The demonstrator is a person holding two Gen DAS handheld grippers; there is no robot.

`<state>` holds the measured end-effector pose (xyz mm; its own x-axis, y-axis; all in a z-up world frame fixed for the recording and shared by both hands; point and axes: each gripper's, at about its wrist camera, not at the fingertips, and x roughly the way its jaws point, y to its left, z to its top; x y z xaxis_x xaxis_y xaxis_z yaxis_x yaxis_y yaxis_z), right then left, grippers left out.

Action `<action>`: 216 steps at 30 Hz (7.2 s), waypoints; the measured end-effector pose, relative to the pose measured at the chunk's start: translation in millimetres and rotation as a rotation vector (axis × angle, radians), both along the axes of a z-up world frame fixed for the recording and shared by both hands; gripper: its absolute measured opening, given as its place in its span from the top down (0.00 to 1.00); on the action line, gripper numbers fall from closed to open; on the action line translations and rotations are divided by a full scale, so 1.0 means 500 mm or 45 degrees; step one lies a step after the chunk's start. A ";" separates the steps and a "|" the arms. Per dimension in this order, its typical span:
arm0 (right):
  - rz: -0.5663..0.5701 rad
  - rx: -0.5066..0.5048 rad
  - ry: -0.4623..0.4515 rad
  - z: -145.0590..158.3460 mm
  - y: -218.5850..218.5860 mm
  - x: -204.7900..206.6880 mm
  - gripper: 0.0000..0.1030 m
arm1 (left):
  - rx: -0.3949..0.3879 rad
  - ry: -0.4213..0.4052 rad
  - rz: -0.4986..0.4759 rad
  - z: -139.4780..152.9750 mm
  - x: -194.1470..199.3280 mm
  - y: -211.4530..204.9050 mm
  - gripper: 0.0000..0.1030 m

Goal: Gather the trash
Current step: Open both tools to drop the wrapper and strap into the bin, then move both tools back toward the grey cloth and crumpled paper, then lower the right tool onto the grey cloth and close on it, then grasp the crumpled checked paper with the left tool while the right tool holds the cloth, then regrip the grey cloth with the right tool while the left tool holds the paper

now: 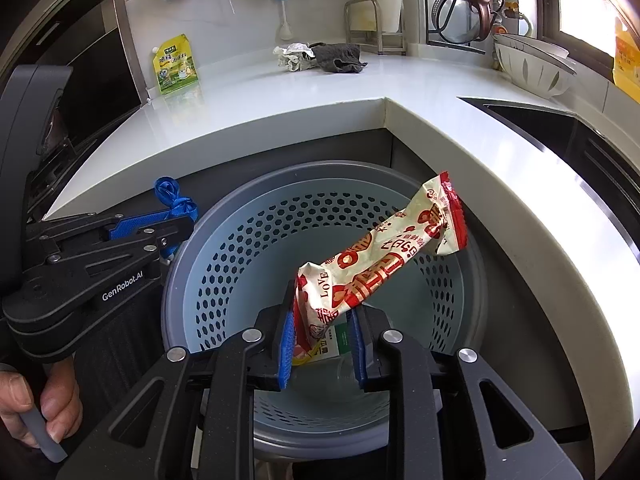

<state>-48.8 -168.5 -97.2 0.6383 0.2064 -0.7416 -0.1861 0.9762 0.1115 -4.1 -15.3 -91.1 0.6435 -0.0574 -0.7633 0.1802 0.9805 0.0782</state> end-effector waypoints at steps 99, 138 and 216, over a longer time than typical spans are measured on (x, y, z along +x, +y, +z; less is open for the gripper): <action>-0.057 0.049 -0.165 0.176 -0.002 0.378 0.15 | -0.068 -0.166 0.224 0.167 0.356 0.098 0.06; 0.091 0.113 -0.001 0.123 0.022 0.821 0.15 | -0.096 -0.145 0.302 0.160 0.636 0.111 0.06; 0.035 0.565 -0.072 0.151 -0.146 0.814 0.73 | -0.032 -0.099 0.285 0.127 0.725 0.026 0.60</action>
<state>358.3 -241.6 -21.8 0.6651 0.5141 -0.5415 -0.2289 0.8307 0.5075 358.6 -2.5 -27.7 0.6992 0.0754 -0.7109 -0.0479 0.9971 0.0586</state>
